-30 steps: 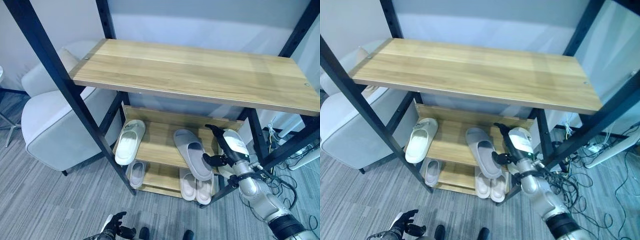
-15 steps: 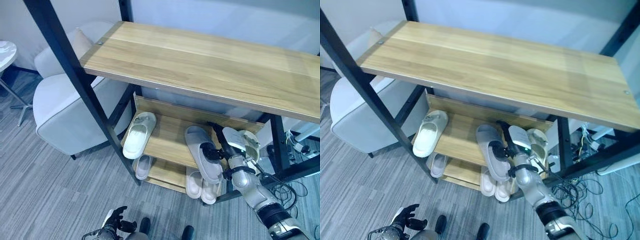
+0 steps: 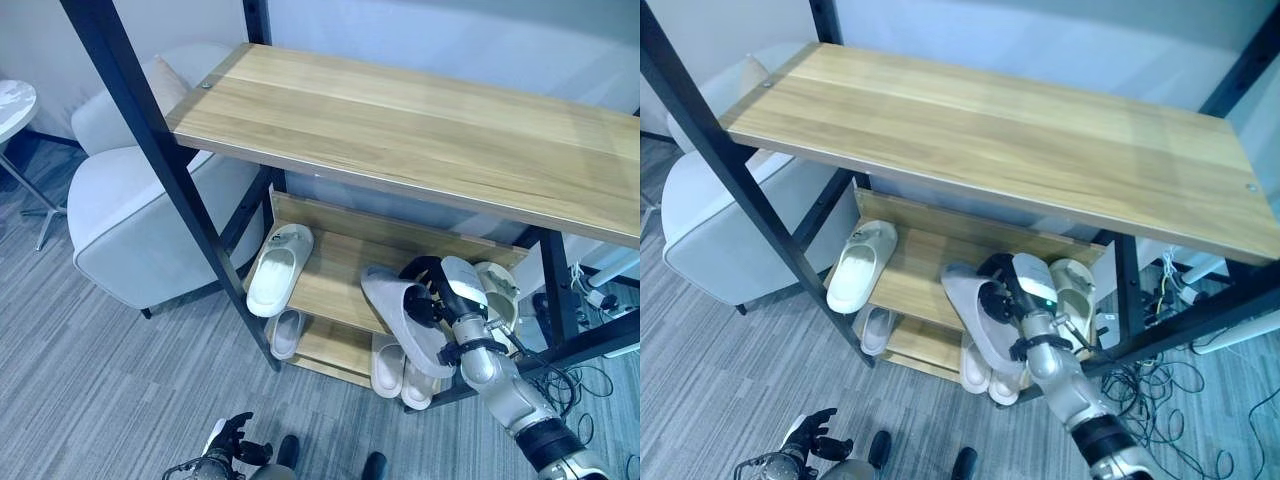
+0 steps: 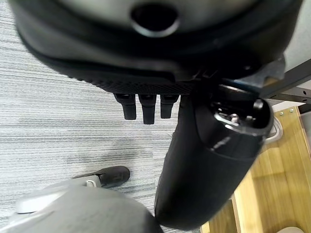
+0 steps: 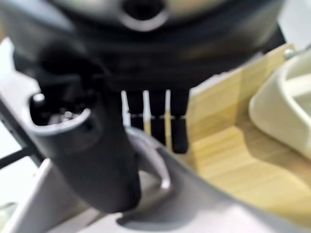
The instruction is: Arrange the slippers neatly on the shoe rack.
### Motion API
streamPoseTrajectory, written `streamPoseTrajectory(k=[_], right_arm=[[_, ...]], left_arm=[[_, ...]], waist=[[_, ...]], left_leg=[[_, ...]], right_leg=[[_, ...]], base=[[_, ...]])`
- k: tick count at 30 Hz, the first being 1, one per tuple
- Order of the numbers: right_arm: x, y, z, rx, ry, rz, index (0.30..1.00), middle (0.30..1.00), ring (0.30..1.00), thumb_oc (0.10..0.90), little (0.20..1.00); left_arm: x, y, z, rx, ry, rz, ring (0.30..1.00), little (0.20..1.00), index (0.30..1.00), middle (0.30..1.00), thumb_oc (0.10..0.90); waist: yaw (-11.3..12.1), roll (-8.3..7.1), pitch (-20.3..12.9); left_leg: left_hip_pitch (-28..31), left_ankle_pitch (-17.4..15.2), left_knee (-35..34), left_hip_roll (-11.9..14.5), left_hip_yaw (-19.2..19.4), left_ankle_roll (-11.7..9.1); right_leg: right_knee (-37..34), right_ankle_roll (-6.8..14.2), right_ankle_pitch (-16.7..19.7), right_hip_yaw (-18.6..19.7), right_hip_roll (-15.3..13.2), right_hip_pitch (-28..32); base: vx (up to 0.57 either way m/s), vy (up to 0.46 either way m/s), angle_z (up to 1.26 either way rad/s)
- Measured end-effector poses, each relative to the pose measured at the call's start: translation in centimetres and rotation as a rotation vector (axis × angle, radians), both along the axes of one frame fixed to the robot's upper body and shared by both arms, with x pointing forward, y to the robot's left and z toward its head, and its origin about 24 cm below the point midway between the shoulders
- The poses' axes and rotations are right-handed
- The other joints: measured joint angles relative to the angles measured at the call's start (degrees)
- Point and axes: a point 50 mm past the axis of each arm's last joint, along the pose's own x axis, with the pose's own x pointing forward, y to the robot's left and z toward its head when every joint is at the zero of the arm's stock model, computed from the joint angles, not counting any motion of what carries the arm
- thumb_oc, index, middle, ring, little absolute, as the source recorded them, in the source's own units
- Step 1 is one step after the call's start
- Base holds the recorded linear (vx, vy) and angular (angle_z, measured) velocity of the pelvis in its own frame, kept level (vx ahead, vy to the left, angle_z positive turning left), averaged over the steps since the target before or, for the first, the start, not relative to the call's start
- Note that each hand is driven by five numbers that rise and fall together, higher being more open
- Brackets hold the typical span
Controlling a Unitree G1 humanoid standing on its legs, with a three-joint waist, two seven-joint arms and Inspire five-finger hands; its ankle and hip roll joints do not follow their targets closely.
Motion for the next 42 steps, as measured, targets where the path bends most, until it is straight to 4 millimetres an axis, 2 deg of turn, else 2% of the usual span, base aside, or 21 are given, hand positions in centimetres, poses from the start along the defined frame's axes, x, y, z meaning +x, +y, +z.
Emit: streamPoseTrajectory(k=[5, 12, 25, 31, 32, 34, 35, 36, 37, 39, 42], right_arm=[[-1.1, 1.9, 0.4, 0.146, -0.001, 0.096, 0.3, 0.3, 0.3, 0.4, 0.3], [-2.0, 3.5, 0.6, 0.317, 0.089, 0.255, 0.3, 0.3, 0.3, 0.4, 0.3], [-5.1, 6.6, -3.3, 0.444, 0.45, 0.507, 0.3, 0.3, 0.3, 0.4, 0.3], [-5.7, 7.3, -5.1, 0.433, 0.541, 0.526, 0.3, 0.3, 0.3, 0.4, 0.3], [-5.5, 7.5, -5.8, 0.422, 0.559, 0.518, 0.3, 0.3, 0.3, 0.4, 0.3], [-4.0, 7.8, -6.0, 0.355, 0.558, 0.514, 0.3, 0.3, 0.3, 0.4, 0.3], [-3.2, 7.6, -5.8, 0.308, 0.537, 0.501, 0.3, 0.3, 0.3, 0.4, 0.3], [-1.9, 7.3, -5.1, 0.259, 0.498, 0.485, 0.3, 0.3, 0.3, 0.4, 0.3], [-0.8, 7.0, -4.3, 0.221, 0.454, 0.471, 0.3, 0.3, 0.3, 0.4, 0.3], [0.7, 6.7, -2.6, 0.166, 0.368, 0.446, 0.3, 0.3, 0.3, 0.4, 0.3], [2.2, 6.4, -0.4, 0.134, 0.242, 0.406, 0.3, 0.3, 0.3, 0.4, 0.3]], left_arm=[[-0.4, 0.2, -0.2, 0.006, 0.024, 0.013, 0.9, 0.9, 0.9, 0.9, 0.8], [-0.9, 0.4, -0.3, 0.004, 0.036, 0.027, 0.9, 0.9, 0.9, 0.9, 0.8], [-1.2, 0.2, -0.4, -0.013, 0.051, 0.008, 0.9, 0.9, 0.9, 0.9, 0.8], [-1.1, 0.3, -0.3, -0.011, 0.047, 0.0, 0.9, 0.9, 0.9, 0.9, 0.8], [-0.7, 0.3, -0.2, -0.003, 0.035, -0.022, 0.9, 0.9, 0.9, 0.9, 0.8], [2.4, 0.1, 0.9, 0.017, -0.033, -0.082, 0.9, 0.9, 0.9, 0.9, 0.8], [4.1, -0.2, 1.5, 0.02, -0.071, -0.108, 0.9, 0.9, 0.9, 0.9, 0.8], [5.9, -0.9, 2.4, 0.009, -0.139, -0.137, 0.9, 0.9, 0.9, 0.9, 0.8], [7.3, -1.5, 3.1, -0.007, -0.188, -0.147, 0.9, 0.9, 0.9, 0.9, 0.8], [8.9, -2.1, 4.0, -0.044, -0.254, -0.127, 0.9, 0.9, 0.9, 0.9, 0.8], [10.5, -2.7, 5.3, -0.065, -0.335, -0.121, 0.9, 0.9, 0.9, 0.9, 0.8]], waist=[[-1.3, 0.0, 0.0], [-2.9, 0.05, 0.0], [-3.3, 0.45, -0.3], [-2.6, -0.28, -0.5], [-2.7, -0.8, -0.2], [-2.0, -1.82, 2.4], [-0.9, -1.41, 4.9], [-0.3, -0.78, 7.4], [0.1, 0.08, 9.7], [0.9, 1.14, 12.5], [1.6, 1.69, 14.5]], left_leg=[[1.2, -0.1, 0.0, 0.0, 1.3, 0.0], [1.9, -0.1, 0.0, 0.1, 3.1, 0.1], [2.4, -0.1, 0.0, 0.3, 3.8, 0.0], [1.8, 0.2, 0.0, 0.5, 3.1, -0.3], [0.2, 0.6, 1.0, 0.5, 2.8, -0.5], [-6.2, -0.3, 6.8, 0.7, 1.5, -1.3], [-10.0, -0.5, 10.3, 0.7, 0.4, -1.7], [-14.6, -1.3, 14.7, 0.9, -0.3, -2.5], [-17.2, -2.4, 16.4, 1.1, -1.4, -2.3], [-22.0, -2.5, 19.2, 1.2, -3.0, -2.3], [-27.2, -2.8, 23.1, 1.1, -4.0, -2.1]], right_leg=[[0.0, 0.0, 0.0, 1.5, 0.0, 0.6], [-0.4, -0.1, 0.1, 3.3, 0.1, 0.4], [-0.4, -0.7, 0.5, 4.2, 0.2, 0.5], [-0.4, -0.6, 0.4, 3.4, 0.5, 0.7], [0.1, -0.5, 0.4, 2.9, 0.6, -0.5], [1.6, -0.9, 0.8, 2.0, 0.2, -4.3], [3.5, -1.5, 1.2, 1.1, 0.4, -6.8], [6.9, -1.0, -0.1, 0.6, 0.3, -10.4], [8.7, -2.7, -0.8, -0.2, 0.3, -12.5], [13.2, -3.8, -2.1, -1.2, -0.1, -17.2], [18.8, -4.6, -4.3, -1.6, -1.2, -23.2]], base=[[-0.02, -0.013, -0.13], [-0.02, -0.008, -0.14], [-0.01, -0.014, -0.03], [-0.19, -0.068, 0.06], [-0.35, -0.079, 0.18], [-0.36, -0.067, 0.32], [-0.33, -0.055, 0.41], [-0.14, -0.015, 0.42], [-0.12, 0.004, 0.36], [-0.11, 0.019, 0.29], [-0.12, 0.041, 0.14]])
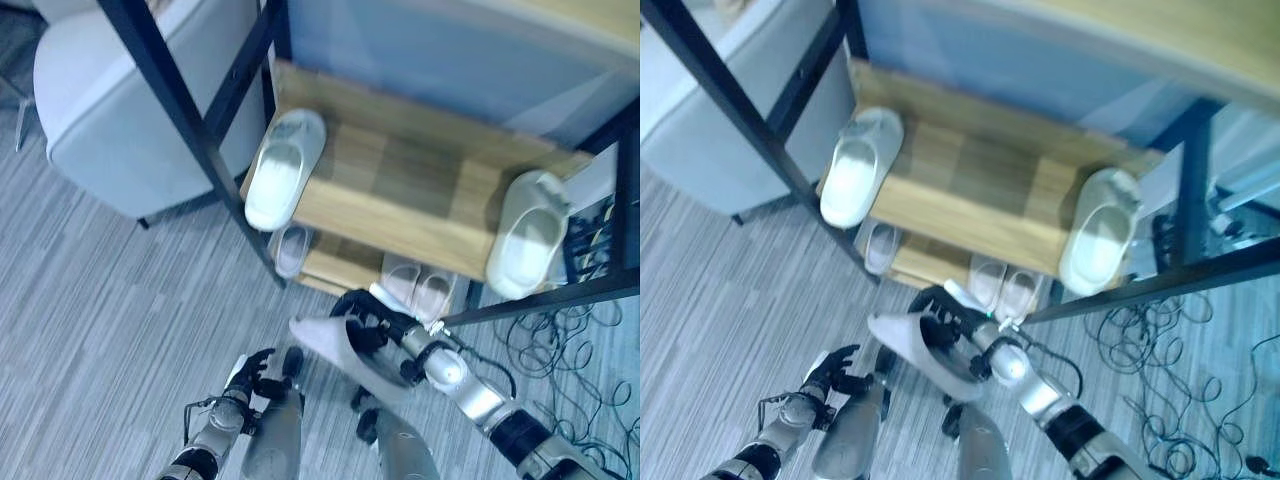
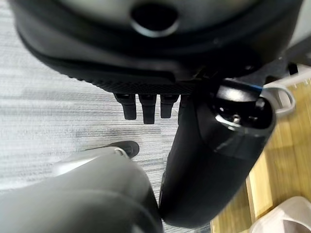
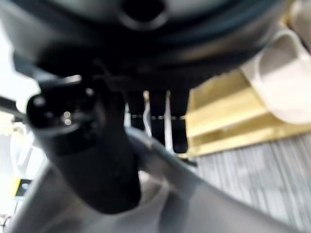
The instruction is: Arrange the slippers neatly on the shoe rack.
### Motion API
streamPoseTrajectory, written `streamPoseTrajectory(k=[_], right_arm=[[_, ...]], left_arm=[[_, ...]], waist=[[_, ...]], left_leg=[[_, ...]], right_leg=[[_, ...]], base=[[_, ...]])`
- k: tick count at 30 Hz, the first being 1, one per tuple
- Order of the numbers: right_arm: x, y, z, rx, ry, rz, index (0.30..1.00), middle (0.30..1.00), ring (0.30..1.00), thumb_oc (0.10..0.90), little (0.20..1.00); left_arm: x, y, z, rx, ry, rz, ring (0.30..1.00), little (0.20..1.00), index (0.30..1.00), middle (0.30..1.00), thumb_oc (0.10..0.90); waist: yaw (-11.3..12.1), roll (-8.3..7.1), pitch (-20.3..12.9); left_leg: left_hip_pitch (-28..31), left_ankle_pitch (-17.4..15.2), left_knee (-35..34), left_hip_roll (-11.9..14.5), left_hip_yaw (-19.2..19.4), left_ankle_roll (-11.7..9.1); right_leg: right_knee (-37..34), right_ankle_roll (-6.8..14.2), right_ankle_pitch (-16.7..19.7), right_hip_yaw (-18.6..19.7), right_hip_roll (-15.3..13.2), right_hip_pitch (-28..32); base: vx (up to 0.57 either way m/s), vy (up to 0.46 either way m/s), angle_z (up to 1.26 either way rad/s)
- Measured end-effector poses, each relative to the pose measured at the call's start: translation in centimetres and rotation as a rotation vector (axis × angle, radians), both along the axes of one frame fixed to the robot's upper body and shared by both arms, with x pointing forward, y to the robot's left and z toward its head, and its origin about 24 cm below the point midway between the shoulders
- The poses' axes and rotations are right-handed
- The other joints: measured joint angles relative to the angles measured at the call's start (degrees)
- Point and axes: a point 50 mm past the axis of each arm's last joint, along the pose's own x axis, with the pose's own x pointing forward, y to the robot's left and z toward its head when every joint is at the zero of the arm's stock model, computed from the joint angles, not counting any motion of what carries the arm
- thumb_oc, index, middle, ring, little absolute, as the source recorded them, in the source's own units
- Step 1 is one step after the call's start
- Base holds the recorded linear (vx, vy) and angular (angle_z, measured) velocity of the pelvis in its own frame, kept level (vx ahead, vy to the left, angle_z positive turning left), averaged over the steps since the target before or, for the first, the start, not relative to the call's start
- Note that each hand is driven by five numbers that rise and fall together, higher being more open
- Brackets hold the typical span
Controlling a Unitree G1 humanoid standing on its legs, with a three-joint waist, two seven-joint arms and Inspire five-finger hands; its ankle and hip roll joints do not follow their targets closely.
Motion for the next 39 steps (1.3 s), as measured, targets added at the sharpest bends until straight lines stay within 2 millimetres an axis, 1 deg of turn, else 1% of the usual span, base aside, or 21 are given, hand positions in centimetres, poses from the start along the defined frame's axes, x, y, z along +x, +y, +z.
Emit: streamPoseTrajectory(k=[2, 3, 4, 5, 6, 7, 8, 9, 12, 13, 14, 15, 17, 18, 19, 20, 24, 26, 30, 36, 39], right_arm=[[0.5, -0.1, 0.9, -0.012, -0.065, -0.024, 0.3, 0.3, 0.3, 0.4, 0.3], [0.8, -0.4, 1.6, -0.02, -0.115, -0.047, 0.3, 0.3, 0.3, 0.4, 0.3], [1.1, -0.8, 2.7, -0.022, -0.183, -0.079, 0.3, 0.3, 0.3, 0.4, 0.3], [1.6, -1.2, 3.7, -0.019, -0.238, -0.11, 0.3, 0.3, 0.3, 0.4, 0.3], [1.8, -1.4, 4.1, -0.023, -0.264, -0.125, 0.3, 0.3, 0.3, 0.4, 0.3], [2.2, -1.9, 5.2, -0.04, -0.324, -0.151, 0.3, 0.3, 0.3, 0.4, 0.3], [2.7, -2.1, 6.2, -0.045, -0.365, -0.173, 0.3, 0.3, 0.3, 0.4, 0.3], [3.0, -2.2, 7.4, -0.068, -0.427, -0.173, 0.3, 0.3, 0.3, 0.4, 0.3], [4.1, -3.1, 11.8, -0.116, -0.635, -0.22, 0.3, 0.3, 0.3, 0.4, 0.3], [4.2, -3.2, 12.7, -0.114, -0.668, -0.232, 0.3, 0.3, 0.3, 0.4, 0.3], [4.4, -3.5, 14.2, -0.125, -0.733, -0.25, 0.3, 0.3, 0.3, 0.4, 0.3], [4.5, -3.9, 15.0, -0.148, -0.768, -0.264, 0.3, 0.3, 0.3, 0.4, 0.3], [4.7, -4.7, 17.2, -0.211, -0.85, -0.286, 0.3, 0.3, 0.3, 0.4, 0.3], [4.7, -5.0, 17.8, -0.228, -0.879, -0.295, 0.3, 0.3, 0.3, 0.4, 0.3], [4.7, -5.1, 18.3, -0.234, -0.905, -0.305, 0.3, 0.3, 0.3, 0.4, 0.3], [4.7, -5.1, 19.1, -0.243, -0.944, -0.322, 0.3, 0.3, 0.3, 0.4, 0.3], [4.8, -4.9, 21.9, -0.236, -1.075, -0.411, 0.3, 0.3, 0.3, 0.4, 0.3], [4.9, -5.0, 22.8, -0.241, -1.111, -0.459, 0.3, 0.3, 0.3, 0.4, 0.3], [5.2, -3.8, 23.2, -0.287, -1.155, -0.456, 0.3, 0.3, 0.3, 0.4, 0.3], [6.1, -2.4, 21.6, -0.277, -1.103, -0.476, 0.3, 0.3, 0.3, 0.4, 0.3], [7.3, -2.1, 20.5, -0.296, -1.043, -0.518, 0.3, 0.3, 0.3, 0.4, 0.3]], left_arm=[[0.5, -0.2, 0.4, -0.012, -0.025, 0.006, 0.9, 0.9, 0.9, 0.9, 0.8], [0.8, -0.5, 0.8, -0.028, -0.051, 0.011, 0.9, 0.9, 0.9, 0.9, 0.8], [1.3, -0.7, 1.5, -0.049, -0.093, 0.017, 0.9, 0.9, 0.9, 0.9, 0.8], [1.8, -0.9, 2.1, -0.076, -0.125, 0.027, 0.9, 0.9, 0.9, 0.9, 0.8], [2.0, -1.0, 2.4, -0.092, -0.144, 0.033, 0.9, 0.9, 0.9, 0.9, 0.8], [2.5, -1.2, 3.2, -0.116, -0.189, 0.036, 0.9, 0.9, 0.9, 0.9, 0.8], [2.9, -1.4, 3.8, -0.13, -0.223, 0.046, 0.9, 0.9, 0.9, 0.9, 0.8], [3.2, -1.6, 4.4, -0.153, -0.256, 0.048, 0.9, 0.9, 0.9, 0.9, 0.8], [4.3, -2.1, 7.0, -0.216, -0.381, 0.041, 0.9, 0.9, 0.9, 0.9, 0.8], [4.5, -2.1, 7.5, -0.229, -0.403, 0.047, 0.9, 0.9, 0.9, 0.9, 0.8], [4.8, -2.2, 8.4, -0.258, -0.446, 0.047, 0.9, 0.9, 0.9, 0.9, 0.8], [4.9, -2.2, 9.0, -0.276, -0.472, 0.046, 0.9, 0.9, 0.9, 0.9, 0.8], [5.3, -2.3, 10.3, -0.302, -0.536, 0.051, 0.9, 0.9, 0.9, 0.9, 0.8], [5.3, -2.2, 10.7, -0.31, -0.551, 0.056, 0.9, 0.9, 0.9, 0.9, 0.8], [5.3, -1.9, 10.8, -0.293, -0.56, 0.064, 0.9, 0.9, 0.9, 0.9, 0.8], [5.1, -1.2, 10.8, -0.267, -0.557, 0.071, 0.9, 0.9, 0.9, 0.9, 0.8], [3.5, 1.1, 9.2, -0.178, -0.481, 0.136, 0.9, 0.9, 0.9, 0.9, 0.8], [2.9, 1.4, 8.5, -0.162, -0.449, 0.152, 0.9, 0.9, 0.9, 0.9, 0.8], [2.4, 1.2, 8.5, -0.165, -0.453, 0.161, 0.9, 0.9, 0.9, 0.9, 0.8], [2.2, 1.0, 9.1, -0.152, -0.485, 0.148, 0.9, 0.9, 0.9, 0.9, 0.8], [2.1, 1.2, 9.1, -0.14, -0.486, 0.153, 0.9, 0.9, 0.9, 0.9, 0.8]], waist=[[0.2, 0.2, 0.1], [0.2, 0.6, 0.2], [0.5, 0.79, 0.3], [0.2, 0.91, 0.4], [0.1, 0.91, 0.4], [0.1, 1.19, 0.5], [0.7, 1.44, 0.6], [0.7, 1.88, 0.8], [0.5, 2.55, 0.8], [0.8, 2.58, 0.8], [0.8, 2.69, 0.8], [0.8, 2.72, 0.8], [1.0, 3.48, 0.7], [0.7, 3.55, 0.6], [0.8, 3.7, 0.5], [0.6, 3.89, 0.3], [0.1, 4.18, 0.1], [-0.2, 4.17, 2.3], [-0.2, 3.7, 4.9], [-0.2, 3.0, 5.7], [0.5, 2.83, 5.9]], left_leg=[[-3.0, -0.7, 2.3, -0.1, -0.6, 0.4], [-5.8, -1.8, 4.9, -0.3, -0.8, 0.8], [-9.6, -2.4, 8.3, -0.7, -0.9, 0.9], [-13.5, -3.3, 12.3, -1.5, -0.8, 1.1], [-15.3, -4.0, 14.6, -2.2, -0.9, 1.0], [-19.1, -5.7, 19.4, -2.8, -0.8, 1.1], [-21.9, -6.5, 22.0, -3.0, -1.0, 1.1], [-24.9, -7.4, 25.0, -3.0, -1.3, 1.8], [-35.9, -11.0, 36.6, -4.1, -0.7, 1.7], [-38.1, -11.4, 38.1, -4.2, -0.6, 1.6], [-41.7, -12.3, 41.7, -4.3, -0.1, 2.2], [-44.1, -13.1, 44.3, -4.5, 0.5, 2.0], [-49.6, -15.2, 50.9, -5.1, 0.7, 2.5], [-51.1, -16.0, 52.9, -5.1, 0.9, 2.8], [-52.8, -16.8, 54.8, -5.2, 0.9, 2.6], [-55.0, -18.1, 58.3, -5.3, 1.1, 3.0], [-63.1, -23.0, 71.4, -5.3, 2.0, 3.9], [-63.9, -25.4, 76.8, -5.1, 2.7, 4.2], [-64.0, -28.0, 81.8, -4.9, 2.8, 4.4], [-63.8, -30.7, 86.6, -4.7, 2.5, 4.5], [-64.0, -32.9, 90.9, -4.3, 2.2, 4.3]], right_leg=[[2.7, 0.1, -0.6, 0.0, -0.6, -2.9], [5.8, 1.1, -2.6, 0.2, -1.1, -5.7], [10.8, 0.6, -3.9, 0.1, -2.2, -9.8], [17.1, 0.5, -6.8, 0.3, -4.1, -14.2], [20.0, 0.4, -7.6, 0.6, -5.1, -16.3], [24.5, -0.9, -8.9, 1.4, -6.3, -20.1], [26.8, -1.0, -9.5, 1.6, -6.6, -22.7], [30.1, -0.6, -11.0, 1.9, -7.0, -25.6], [41.7, -2.0, -14.4, 4.0, -9.6, -36.8], [43.1, -2.0, -14.7, 4.2, -9.8, -38.9], [47.1, -2.3, -16.2, 5.3, -10.3, -43.0], [50.1, -2.3, -16.6, 6.3, -11.0, -45.4], [56.2, -2.2, -18.6, 7.7, -12.0, -51.1], [58.2, -2.7, -19.2, 8.3, -12.2, -52.7], [60.0, -2.0, -20.1, 8.8, -12.3, -54.4], [63.4, -2.3, -21.6, 9.8, -12.4, -56.8], [75.8, -2.7, -25.4, 12.9, -13.0, -65.3], [81.6, -3.1, -27.3, 14.8, -13.3, -66.7], [86.3, -3.0, -29.7, 16.1, -13.1, -67.3], [91.1, -3.1, -32.2, 17.2, -12.8, -67.4], [95.1, -2.9, -33.9, 17.9, -12.6, -67.7]], base=[[-0.07, 0.073, 0.01], [-0.06, 0.1, 0.01], [-0.11, 0.096, 0.1], [-0.05, 0.064, 0.17], [-0.06, 0.057, 0.27], [-0.05, 0.043, 0.14], [-0.08, 0.066, 0.06], [-0.05, 0.059, 0.02], [-0.04, 0.063, 0.01], [0.01, 0.052, -0.12], [0.03, 0.03, -0.02], [0.08, 0.064, 0.02], [0.12, 0.052, 0.0], [0.13, 0.021, -0.05], [0.16, 0.03, -0.07], [0.14, 0.03, -0.04], [0.1, 0.007, -0.1], [0.11, -0.017, -0.01], [0.07, -0.015, -0.04], [0.07, -0.001, -0.03], [0.09, 0.014, -0.08]])
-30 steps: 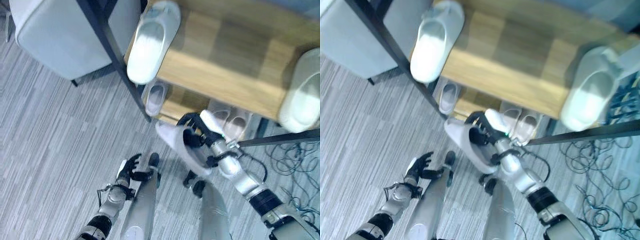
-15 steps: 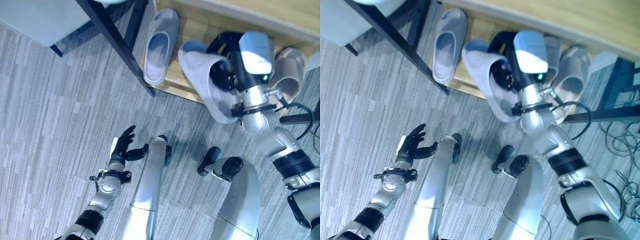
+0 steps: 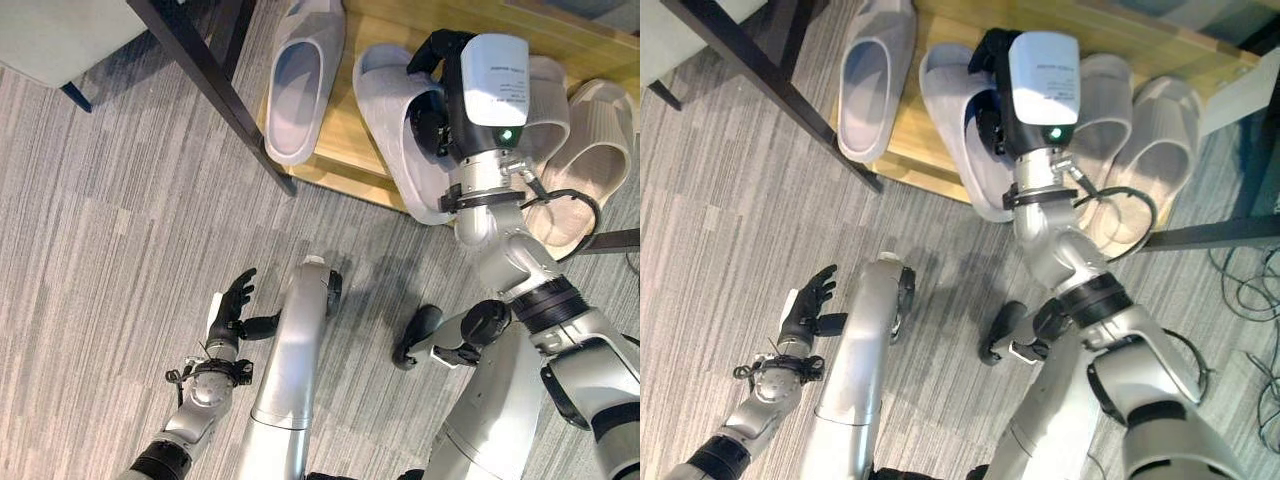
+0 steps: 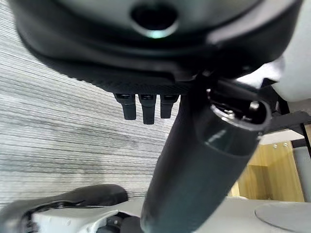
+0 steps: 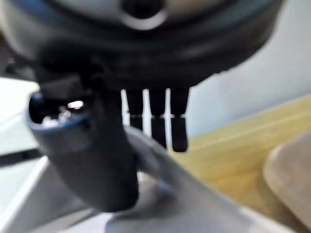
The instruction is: Arrange the slippers neatly on the shoe rack.
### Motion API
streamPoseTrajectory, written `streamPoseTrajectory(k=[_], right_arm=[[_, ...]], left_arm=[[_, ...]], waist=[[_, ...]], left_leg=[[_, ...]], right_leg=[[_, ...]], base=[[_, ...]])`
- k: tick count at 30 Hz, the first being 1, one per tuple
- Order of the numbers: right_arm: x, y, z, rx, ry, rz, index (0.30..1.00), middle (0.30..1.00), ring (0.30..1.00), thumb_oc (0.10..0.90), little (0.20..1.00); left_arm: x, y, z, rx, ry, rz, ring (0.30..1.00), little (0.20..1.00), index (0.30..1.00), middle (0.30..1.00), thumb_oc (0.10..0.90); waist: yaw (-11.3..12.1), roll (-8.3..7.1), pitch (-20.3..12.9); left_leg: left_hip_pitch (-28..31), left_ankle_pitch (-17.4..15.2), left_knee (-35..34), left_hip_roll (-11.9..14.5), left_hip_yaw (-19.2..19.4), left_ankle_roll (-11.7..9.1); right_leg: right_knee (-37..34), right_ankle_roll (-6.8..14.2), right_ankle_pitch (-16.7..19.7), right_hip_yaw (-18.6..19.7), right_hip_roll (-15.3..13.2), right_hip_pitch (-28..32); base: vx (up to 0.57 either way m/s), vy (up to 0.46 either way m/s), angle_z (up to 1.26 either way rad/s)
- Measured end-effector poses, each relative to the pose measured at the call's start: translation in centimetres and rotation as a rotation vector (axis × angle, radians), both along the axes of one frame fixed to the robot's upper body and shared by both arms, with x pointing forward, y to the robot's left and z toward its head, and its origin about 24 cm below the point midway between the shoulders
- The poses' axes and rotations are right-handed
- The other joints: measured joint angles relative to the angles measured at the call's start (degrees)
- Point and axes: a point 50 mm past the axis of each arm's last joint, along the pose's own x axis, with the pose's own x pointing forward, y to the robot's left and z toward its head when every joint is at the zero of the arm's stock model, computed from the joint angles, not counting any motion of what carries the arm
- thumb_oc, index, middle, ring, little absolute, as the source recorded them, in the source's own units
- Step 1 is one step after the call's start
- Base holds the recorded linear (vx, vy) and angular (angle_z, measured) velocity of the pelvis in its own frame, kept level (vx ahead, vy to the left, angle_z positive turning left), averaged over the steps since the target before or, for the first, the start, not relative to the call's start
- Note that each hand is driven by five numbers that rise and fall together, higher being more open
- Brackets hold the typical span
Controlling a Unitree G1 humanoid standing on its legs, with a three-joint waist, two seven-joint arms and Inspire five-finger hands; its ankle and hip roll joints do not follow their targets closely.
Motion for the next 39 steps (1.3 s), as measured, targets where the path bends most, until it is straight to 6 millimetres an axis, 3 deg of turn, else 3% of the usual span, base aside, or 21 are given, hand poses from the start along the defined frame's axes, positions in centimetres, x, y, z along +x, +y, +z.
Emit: streamPoseTrajectory(k=[7, 15, 16, 17, 18, 19, 28, 33, 39], right_arm=[[0.8, -0.2, -0.5, 0.061, 0.037, -0.033, 0.3, 0.3, 0.3, 0.4, 0.3], [1.8, -1.0, 0.9, 0.123, 0.039, -0.088, 0.3, 0.3, 0.3, 0.4, 0.3], [1.9, -1.1, 1.0, 0.126, 0.039, -0.092, 0.359, 0.359, 0.359, 0.439, 0.359], [1.9, -1.1, 1.0, 0.129, 0.038, -0.094, 0.509, 0.509, 0.509, 0.54, 0.509], [2.0, -1.1, 1.0, 0.127, 0.037, -0.1, 0.594, 0.594, 0.594, 0.596, 0.594], [2.2, -1.1, 0.9, 0.132, 0.047, -0.108, 0.9, 0.9, 0.9, 0.8, 0.9], [3.1, 1.7, 0.0, 0.177, 0.118, -0.057, 0.9, 0.9, 0.9, 0.8, 0.9], [3.1, 1.8, 0.4, 0.177, 0.11, -0.048, 0.9, 0.9, 0.9, 0.8, 0.9], [2.8, 2.6, 1.0, 0.183, 0.11, 0.001, 0.9, 0.9, 0.9, 0.8, 0.9]], left_arm=[[-0.1, -0.3, 0.1, 0.015, 0.002, -0.03, 0.9, 0.9, 0.9, 0.9, 0.8], [-0.3, -0.8, 0.0, 0.015, 0.007, -0.059, 0.9, 0.9, 0.9, 0.9, 0.8], [-0.3, -0.9, -0.1, 0.016, 0.008, -0.064, 0.9, 0.9, 0.9, 0.9, 0.8], [-0.3, -0.9, -0.1, 0.017, 0.009, -0.067, 0.9, 0.9, 0.9, 0.9, 0.8], [-0.3, -1.0, -0.1, 0.017, 0.01, -0.068, 0.9, 0.9, 0.9, 0.9, 0.8], [-0.3, -0.9, -0.1, 0.018, 0.009, -0.067, 0.9, 0.9, 0.9, 0.9, 0.8], [-0.4, -0.4, -0.3, 0.034, 0.02, -0.062, 0.9, 0.9, 0.9, 0.9, 0.8], [-0.4, -0.5, -0.3, 0.03, 0.023, -0.062, 0.9, 0.9, 0.9, 0.9, 0.8], [-0.6, -0.4, -0.4, 0.027, 0.028, -0.057, 0.9, 0.9, 0.9, 0.9, 0.8]], waist=[[0.4, 0.1, 0.1], [1.9, 0.75, 0.4], [2.3, 0.76, 0.4], [2.5, 0.85, 0.5], [2.7, 0.91, 0.5], [3.0, 0.91, 0.5], [3.8, 2.06, 0.6], [4.3, 2.06, 0.6], [3.2, 2.04, 0.6]], left_leg=[[-0.2, -1.7, 3.6, -0.8, 0.0, -0.1], [0.1, -2.7, 5.9, -1.8, -0.7, -0.6], [0.1, -2.8, 5.9, -1.8, -0.7, -0.6], [0.2, -2.8, 6.0, -1.7, -0.7, -0.6], [0.2, -2.8, 6.1, -1.8, -0.8, -0.6], [0.3, -2.8, 6.1, -1.8, -0.9, -0.6], [0.5, -3.7, 8.2, -1.7, -1.6, -1.1], [0.5, -4.8, 9.4, -1.6, -1.7, -1.5], [0.7, -7.5, 12.7, -0.6, -1.7, -1.6]], right_leg=[[4.0, 0.7, -2.1, 1.5, -0.3, -0.3], [6.5, 0.6, -4.1, 1.2, -1.4, 0.8], [6.6, 0.6, -4.1, 1.2, -1.4, 0.8], [6.6, 0.6, -4.1, 1.2, -1.4, 0.9], [6.7, 0.6, -4.1, 1.2, -1.4, 0.9], [6.7, 0.6, -4.1, 1.2, -1.4, 0.9], [8.5, 0.9, -4.9, 1.2, -1.3, 1.4], [9.7, 0.9, -5.9, 1.3, -1.2, 1.4], [12.3, 1.0, -7.2, 1.8, -0.6, 0.9]], base=[[0.05, -0.005, 0.05], [0.03, 0.004, 0.06], [0.0, 0.0, 0.0], [0.0, 0.0, 0.0], [0.0, 0.0, 0.0], [0.0, 0.0, 0.0], [0.0, 0.0, 0.0], [0.0, 0.0, 0.0], [0.01, 0.015, -0.1]])
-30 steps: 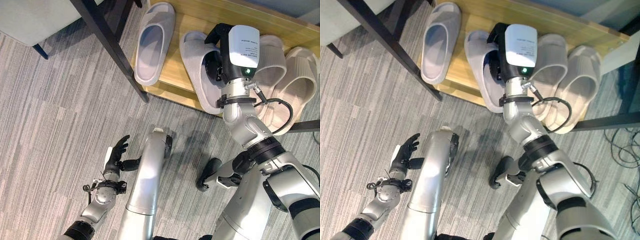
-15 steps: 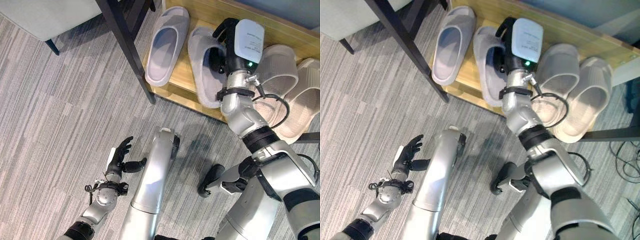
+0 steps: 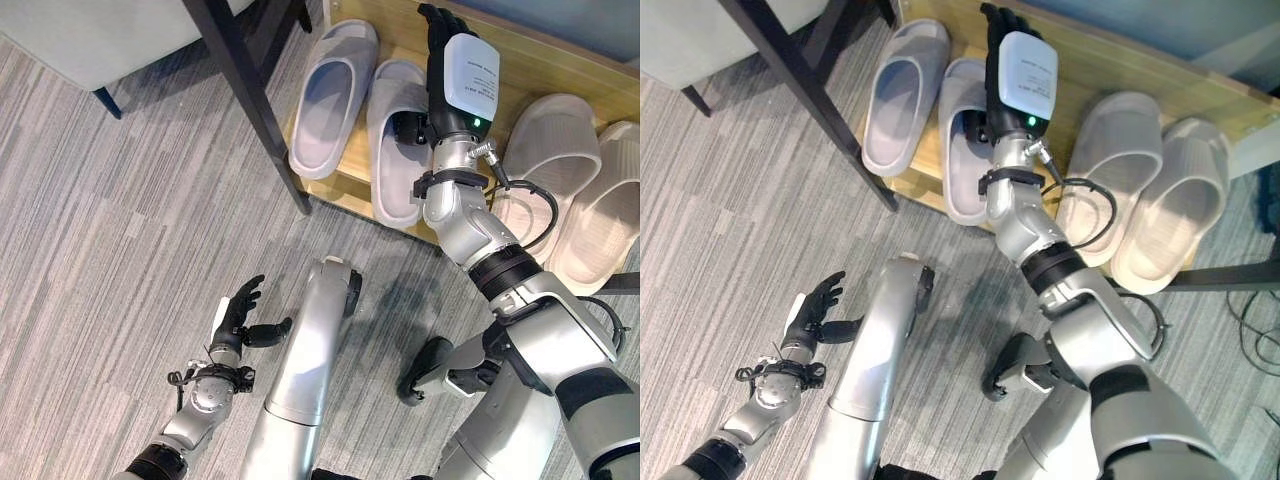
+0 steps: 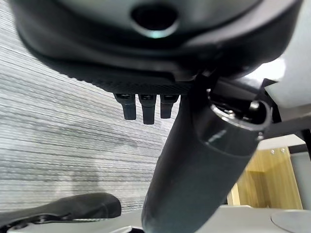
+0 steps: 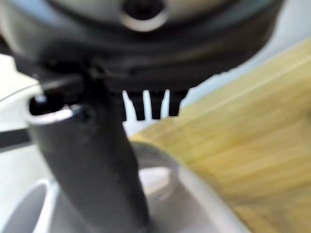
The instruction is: Arrange the slippers neatly on the shoe rack.
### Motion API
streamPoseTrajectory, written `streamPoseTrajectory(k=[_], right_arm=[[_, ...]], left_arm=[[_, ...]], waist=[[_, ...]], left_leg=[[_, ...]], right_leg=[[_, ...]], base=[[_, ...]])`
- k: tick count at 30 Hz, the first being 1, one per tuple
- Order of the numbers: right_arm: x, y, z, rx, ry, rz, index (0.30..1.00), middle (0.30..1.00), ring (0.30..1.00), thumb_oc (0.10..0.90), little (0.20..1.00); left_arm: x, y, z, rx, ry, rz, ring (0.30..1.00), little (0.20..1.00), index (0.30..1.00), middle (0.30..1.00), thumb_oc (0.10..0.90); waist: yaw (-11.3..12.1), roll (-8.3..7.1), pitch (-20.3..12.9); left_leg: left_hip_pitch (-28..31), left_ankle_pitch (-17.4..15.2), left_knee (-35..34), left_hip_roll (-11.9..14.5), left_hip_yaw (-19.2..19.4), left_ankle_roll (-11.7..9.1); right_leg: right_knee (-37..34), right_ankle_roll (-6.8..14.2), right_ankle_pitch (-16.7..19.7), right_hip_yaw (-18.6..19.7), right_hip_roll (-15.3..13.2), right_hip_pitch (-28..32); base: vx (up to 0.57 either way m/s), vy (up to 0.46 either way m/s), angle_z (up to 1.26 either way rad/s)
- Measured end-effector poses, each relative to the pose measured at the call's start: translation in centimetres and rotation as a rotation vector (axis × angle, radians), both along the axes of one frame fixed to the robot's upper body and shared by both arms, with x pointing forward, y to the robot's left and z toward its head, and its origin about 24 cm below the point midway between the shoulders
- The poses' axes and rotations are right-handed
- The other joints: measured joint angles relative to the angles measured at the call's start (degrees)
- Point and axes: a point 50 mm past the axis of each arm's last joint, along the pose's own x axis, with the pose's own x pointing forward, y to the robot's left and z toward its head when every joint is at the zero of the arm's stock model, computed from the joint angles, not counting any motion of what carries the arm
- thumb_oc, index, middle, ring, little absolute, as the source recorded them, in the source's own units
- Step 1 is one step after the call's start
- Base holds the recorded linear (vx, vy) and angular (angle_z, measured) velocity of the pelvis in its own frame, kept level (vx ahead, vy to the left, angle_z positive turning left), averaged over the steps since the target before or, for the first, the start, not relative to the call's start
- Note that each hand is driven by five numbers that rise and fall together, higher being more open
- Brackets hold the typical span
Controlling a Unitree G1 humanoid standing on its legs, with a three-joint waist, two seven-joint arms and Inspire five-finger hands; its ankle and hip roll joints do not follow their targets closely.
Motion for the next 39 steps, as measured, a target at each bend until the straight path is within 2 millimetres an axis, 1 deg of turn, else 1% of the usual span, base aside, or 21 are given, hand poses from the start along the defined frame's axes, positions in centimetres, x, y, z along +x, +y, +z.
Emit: streamPoseTrajectory(k=[1, 2, 4, 5, 7, 10, 13, 20, 24, 26, 29, 31, 33, 35, 38, 39], right_arm=[[-0.1, 0.2, 0.1, 0.0, -0.002, 0.012, 0.9, 0.9, 0.9, 0.8, 0.9], [-0.2, 0.5, 0.3, -0.001, -0.005, 0.028, 0.9, 0.9, 0.9, 0.8, 0.9], [-0.5, 0.8, 0.5, -0.001, -0.016, 0.05, 0.9, 0.9, 0.9, 0.8, 0.9], [-0.7, 0.9, 0.7, -0.003, -0.027, 0.064, 0.9, 0.9, 0.9, 0.8, 0.9], [-1.0, 1.0, 0.9, -0.003, -0.038, 0.078, 0.9, 0.9, 0.9, 0.8, 0.9], [-1.6, 1.2, 1.4, -0.014, -0.056, 0.113, 0.9, 0.9, 0.9, 0.8, 0.9], [-1.8, 1.5, 1.5, -0.018, -0.055, 0.134, 0.9, 0.9, 0.9, 0.8, 0.9], [-1.6, 1.6, 1.3, -0.03, -0.007, 0.15, 0.9, 0.9, 0.9, 0.8, 0.9], [-2.0, 2.0, 0.9, -0.014, 0.012, 0.198, 0.9, 0.9, 0.9, 0.8, 0.9], [-2.2, 2.3, 0.6, -0.018, 0.026, 0.223, 0.9, 0.9, 0.9, 0.8, 0.9], [-2.5, 2.5, 0.3, -0.023, 0.042, 0.249, 0.9, 0.9, 0.9, 0.8, 0.9], [-2.7, 2.6, 0.1, -0.022, 0.047, 0.265, 0.9, 0.9, 0.9, 0.8, 0.9], [-3.1, 2.6, 0.0, -0.023, 0.042, 0.282, 0.9, 0.9, 0.9, 0.8, 0.9], [-3.6, 2.6, -0.1, -0.029, 0.037, 0.307, 0.9, 0.9, 0.9, 0.8, 0.9], [-5.0, 2.8, -0.1, -0.047, 0.015, 0.371, 0.9, 0.9, 0.9, 0.8, 0.9], [-5.0, 2.9, -0.1, -0.048, 0.012, 0.378, 0.9, 0.9, 0.9, 0.8, 0.9]], left_arm=[[0.0, 0.0, 0.0, -0.003, 0.002, 0.002, 0.9, 0.9, 0.9, 0.9, 0.8], [-0.1, 0.1, -0.1, -0.013, 0.007, 0.008, 0.9, 0.9, 0.9, 0.9, 0.8], [-0.1, 0.1, -0.1, -0.016, 0.007, 0.011, 0.9, 0.9, 0.9, 0.9, 0.8], [0.0, 0.2, 0.0, -0.016, 0.004, 0.015, 0.9, 0.9, 0.9, 0.9, 0.8], [0.0, 0.3, 0.1, -0.016, 0.002, 0.019, 0.9, 0.9, 0.9, 0.9, 0.8], [0.2, 0.5, 0.3, -0.016, -0.006, 0.027, 0.9, 0.9, 0.9, 0.9, 0.8], [0.4, 0.6, 0.5, -0.017, -0.015, 0.031, 0.9, 0.9, 0.9, 0.9, 0.8], [0.6, 0.8, 0.7, -0.018, -0.025, 0.041, 0.9, 0.9, 0.9, 0.9, 0.8], [0.6, 1.0, 0.7, -0.017, -0.021, 0.051, 0.9, 0.9, 0.9, 0.9, 0.8], [0.6, 1.1, 0.6, -0.013, -0.009, 0.053, 0.9, 0.9, 0.9, 0.9, 0.8], [0.4, 1.4, 0.6, -0.014, -0.007, 0.07, 0.9, 0.9, 0.9, 0.9, 0.8], [0.4, 1.6, 0.6, -0.014, -0.003, 0.079, 0.9, 0.9, 0.9, 0.9, 0.8], [0.5, 1.8, 0.6, -0.014, -0.004, 0.086, 0.9, 0.9, 0.9, 0.9, 0.8], [0.5, 1.9, 0.6, -0.013, -0.003, 0.088, 0.9, 0.9, 0.9, 0.9, 0.8], [0.2, 2.1, 0.5, -0.014, 0.007, 0.101, 0.9, 0.9, 0.9, 0.9, 0.8], [0.1, 2.2, 0.4, -0.014, 0.009, 0.105, 0.9, 0.9, 0.9, 0.9, 0.8]], waist=[[-0.2, -0.02, 0.0], [-0.4, -0.02, 0.0], [-0.8, -0.02, 0.0], [-1.2, -0.04, 0.0], [-1.7, -0.05, 0.0], [-1.9, -0.12, 0.1], [-2.1, -0.16, 0.1], [-2.3, -0.66, 0.1], [-2.5, -1.04, 0.2], [-2.7, -1.33, 0.3], [-3.2, -2.41, 0.3], [-3.4, -2.77, 0.3], [-3.3, -2.8, 0.3], [-3.3, -2.84, 0.3], [-3.4, -3.02, 0.4], [-3.7, -3.08, 0.3]], left_leg=[[0.0, -0.5, 0.6, 0.3, 0.0, -0.1], [0.0, -1.1, 1.3, 0.9, 0.0, 0.3], [0.0, -1.7, 2.0, 1.1, 0.0, 0.1], [0.0, -2.1, 2.2, 1.2, 0.0, 0.4], [0.1, -2.3, 2.3, 1.5, 0.1, 0.7], [0.1, -2.8, 2.5, 1.8, 0.2, 0.6], [0.2, -3.1, 2.8, 1.9, 0.2, 0.8], [0.2, -3.3, 3.1, 1.9, 0.1, 0.9], [0.2, -3.4, 3.1, 1.9, 0.2, 1.0], [0.2, -3.4, 3.2, 1.9, 0.2, 1.0], [0.2, -3.7, 3.7, 2.2, 0.1, 0.9], [0.2, -4.1, 4.1, 2.5, 0.0, 0.8], [0.2, -4.3, 4.1, 2.7, 0.1, 1.1], [0.3, -4.5, 4.3, 2.8, 0.1, 0.9], [0.3, -5.2, 4.9, 3.7, 0.1, 0.5], [0.3, -5.3, 5.1, 3.9, 0.0, 0.3]], right_leg=[[0.4, 0.3, -0.2, 0.3, 0.4, -0.2], [0.8, 0.3, -0.2, 0.4, 0.6, -0.4], [1.2, 0.3, -0.5, 0.5, 0.7, -0.5], [1.3, 0.5, -0.6, 0.5, 0.8, -0.5], [1.3, 0.7, -0.7, 0.7, 1.1, -0.5], [1.2, 0.9, -0.8, 0.6, 1.3, -0.4], [1.4, 1.0, -1.0, 0.6, 1.4, -0.4], [1.5, 1.1, -1.1, 0.6, 1.4, -0.2], [1.5, 1.2, -1.1, 0.7, 1.3, -0.2], [1.6, 1.2, -1.1, 0.6, 1.3, -0.3], [2.0, 1.1, -1.2, 0.7, 1.4, -0.4], [2.2, 1.0, -1.2, 0.6, 1.6, -0.5], [2.1, 1.1, -1.2, 0.6, 1.5, -0.5], [2.1, 1.1, -1.2, 0.4, 1.5, -0.6], [2.2, 1.1, -1.2, -0.1, 1.5, -0.8], [2.2, 1.0, -1.2, -0.3, 1.5, -0.8]], base=[[0.02, 0.034, -0.18], [0.01, 0.026, -0.18], [0.01, 0.018, -0.12], [0.01, 0.008, -0.05], [0.01, 0.005, -0.05], [0.0, -0.001, -0.04], [0.0, -0.004, -0.01], [0.0, 0.0, 0.0], [0.0, 0.0, 0.0], [0.0, 0.0, 0.0], [0.0, 0.002, -0.03], [0.0, 0.011, -0.09], [0.0, 0.025, -0.05], [0.0, 0.029, -0.06], [0.0, 0.026, -0.12], [0.0, 0.035, -0.14]])
